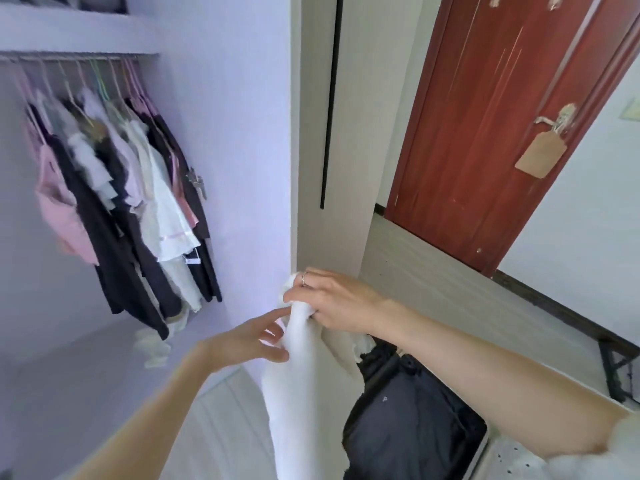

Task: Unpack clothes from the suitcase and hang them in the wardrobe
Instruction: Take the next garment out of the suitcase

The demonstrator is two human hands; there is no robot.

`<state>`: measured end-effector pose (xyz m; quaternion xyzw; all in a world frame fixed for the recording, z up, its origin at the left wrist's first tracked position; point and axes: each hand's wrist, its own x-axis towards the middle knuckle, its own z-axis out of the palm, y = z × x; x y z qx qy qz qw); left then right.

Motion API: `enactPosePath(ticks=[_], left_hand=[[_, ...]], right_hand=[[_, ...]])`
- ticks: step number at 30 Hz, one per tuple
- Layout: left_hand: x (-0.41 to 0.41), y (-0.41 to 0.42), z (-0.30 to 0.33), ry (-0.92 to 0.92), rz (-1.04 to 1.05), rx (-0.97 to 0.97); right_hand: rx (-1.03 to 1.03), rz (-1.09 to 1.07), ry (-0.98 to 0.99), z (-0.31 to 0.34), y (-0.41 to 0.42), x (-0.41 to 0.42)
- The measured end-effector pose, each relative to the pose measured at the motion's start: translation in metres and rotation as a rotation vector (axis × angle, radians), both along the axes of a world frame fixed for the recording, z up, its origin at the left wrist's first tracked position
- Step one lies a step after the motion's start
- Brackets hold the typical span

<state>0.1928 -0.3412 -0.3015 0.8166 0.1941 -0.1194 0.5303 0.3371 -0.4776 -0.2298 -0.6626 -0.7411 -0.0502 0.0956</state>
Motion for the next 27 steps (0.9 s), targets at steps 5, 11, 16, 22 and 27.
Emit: enactPosePath(ticks=[5,11,16,22,27], left_hand=[[-0.063,0.016,0.023,0.028,0.034,0.044],[-0.124,0.033,0.053,0.039,0.064,0.049],[-0.159,0.055,0.068,-0.016,0.327,0.157],[-0.177,0.102,0.060,0.052,0.518,0.382],[-0.175,0.130,0.063,0.061,0.588,0.657]], right_hand=[[0.198,0.156,-0.112,0.007,0.031,-0.039],[0.440,0.325,-0.229,0.021,0.083,-0.102],[0.276,0.284,-0.234,0.040,0.126,-0.120],[-0.330,0.134,-0.129,0.035,0.187,-0.116],[-0.390,0.093,-0.178,0.042,0.236,-0.085]])
